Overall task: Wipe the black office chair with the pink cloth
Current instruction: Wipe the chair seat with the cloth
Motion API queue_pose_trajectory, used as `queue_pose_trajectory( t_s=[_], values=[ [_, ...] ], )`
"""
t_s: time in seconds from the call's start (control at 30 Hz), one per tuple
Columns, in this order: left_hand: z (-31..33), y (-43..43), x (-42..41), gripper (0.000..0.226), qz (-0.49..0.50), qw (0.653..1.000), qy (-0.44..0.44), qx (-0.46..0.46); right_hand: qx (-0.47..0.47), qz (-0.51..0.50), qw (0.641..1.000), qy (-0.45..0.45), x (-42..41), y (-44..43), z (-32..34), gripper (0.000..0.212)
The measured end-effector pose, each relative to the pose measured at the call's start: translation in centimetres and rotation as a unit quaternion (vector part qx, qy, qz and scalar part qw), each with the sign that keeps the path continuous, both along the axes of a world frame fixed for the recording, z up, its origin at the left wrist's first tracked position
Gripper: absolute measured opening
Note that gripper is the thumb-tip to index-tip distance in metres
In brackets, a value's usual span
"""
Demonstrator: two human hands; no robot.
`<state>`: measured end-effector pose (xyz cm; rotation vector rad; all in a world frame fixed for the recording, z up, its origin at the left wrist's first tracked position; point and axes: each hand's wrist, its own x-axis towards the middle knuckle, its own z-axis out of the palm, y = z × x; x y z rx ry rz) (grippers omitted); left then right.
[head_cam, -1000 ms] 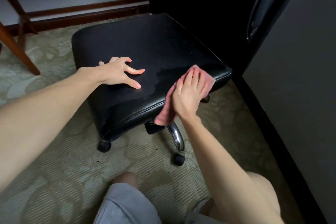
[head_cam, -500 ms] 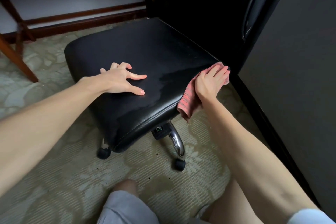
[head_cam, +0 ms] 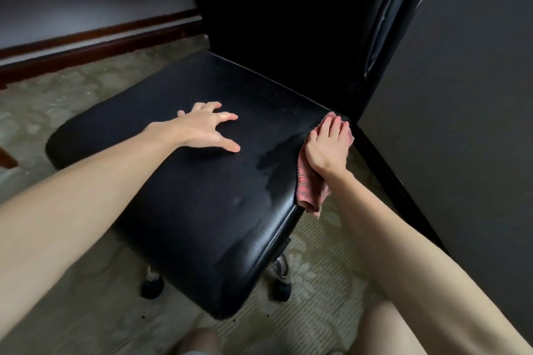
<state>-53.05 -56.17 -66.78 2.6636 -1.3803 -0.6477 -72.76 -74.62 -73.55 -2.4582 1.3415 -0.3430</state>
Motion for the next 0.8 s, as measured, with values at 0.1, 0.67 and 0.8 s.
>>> queue_pose_trajectory(
  t_s=[0.1, 0.67, 0.8],
  values=[
    [0.3, -2.4, 2.6, 0.088, -0.015, 1.000, 0.009, 0.012, 0.003, -0.005, 1.000, 0.026, 1.2, -1.0, 0.6, 0.060],
    [-0.3, -8.1, 9.2, 0.101, -0.101, 0.988, -0.003, 0.117, 0.023, 0.037, 0.991, 0.124, 7.3, -3.5, 2.6, 0.058],
    [0.4, -8.3, 10.2, 0.098, -0.119, 0.987, -0.028, 0.108, 0.019, 0.141, 0.983, 0.119, 10.6, 0.9, 3.2, 0.058]
  ],
)
